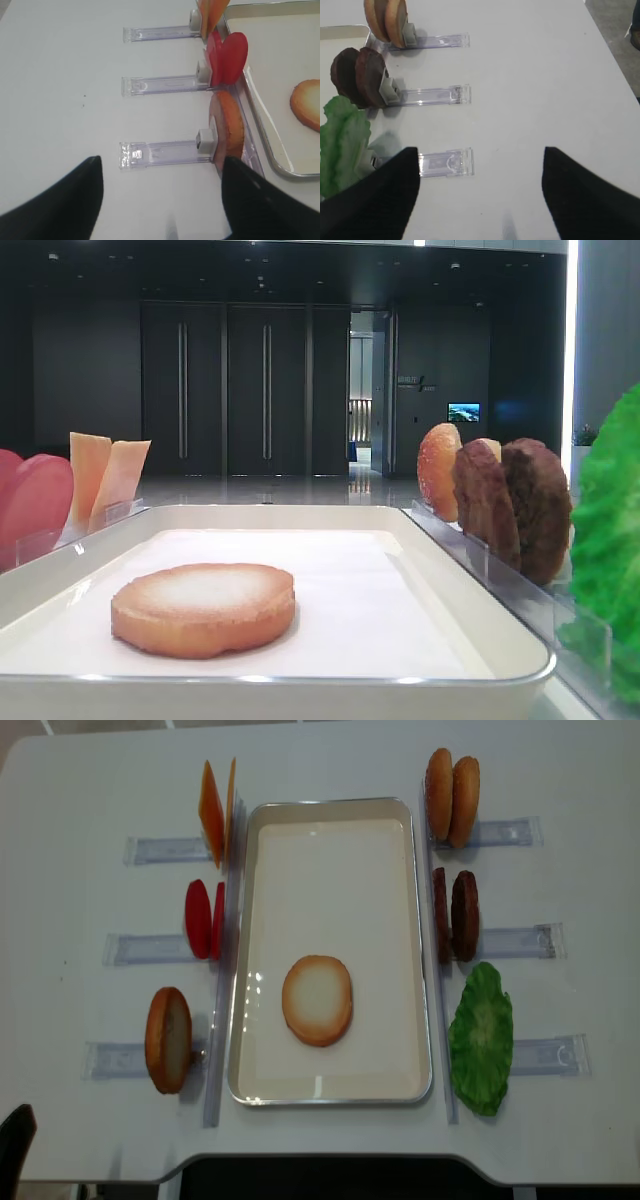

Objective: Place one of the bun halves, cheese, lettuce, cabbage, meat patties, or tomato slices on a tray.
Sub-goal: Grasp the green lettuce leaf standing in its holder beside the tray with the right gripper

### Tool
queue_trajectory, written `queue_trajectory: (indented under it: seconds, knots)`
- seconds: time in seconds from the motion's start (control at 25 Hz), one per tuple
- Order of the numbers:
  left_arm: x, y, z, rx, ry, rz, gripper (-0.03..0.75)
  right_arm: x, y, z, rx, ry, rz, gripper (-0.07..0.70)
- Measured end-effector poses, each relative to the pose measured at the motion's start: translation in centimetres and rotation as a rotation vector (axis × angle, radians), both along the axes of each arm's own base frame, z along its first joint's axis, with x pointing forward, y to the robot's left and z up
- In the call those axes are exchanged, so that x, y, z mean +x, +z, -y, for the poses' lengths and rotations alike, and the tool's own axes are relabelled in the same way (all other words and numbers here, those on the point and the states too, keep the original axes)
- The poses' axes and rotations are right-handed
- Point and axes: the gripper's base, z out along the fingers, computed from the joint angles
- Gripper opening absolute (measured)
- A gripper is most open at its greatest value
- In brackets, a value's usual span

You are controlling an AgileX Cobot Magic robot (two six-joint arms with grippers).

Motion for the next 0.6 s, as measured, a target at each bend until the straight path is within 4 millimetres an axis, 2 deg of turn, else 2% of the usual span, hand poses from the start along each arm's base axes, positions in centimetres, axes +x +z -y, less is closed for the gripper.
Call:
queue_trajectory:
  seconds: [0.4,0.6]
  knots:
    - [0.0,0.0,0.0,-0.001,0.0,0.0,0.555,-0.1,0.4,-0.3,0.042,0.02,0.026,0.482]
    - [0.0,0.0,0.0,-0.001,0.0,0.0,0.55,1.5,0.6,-0.5,0.062,0.022,-0.113,0.444]
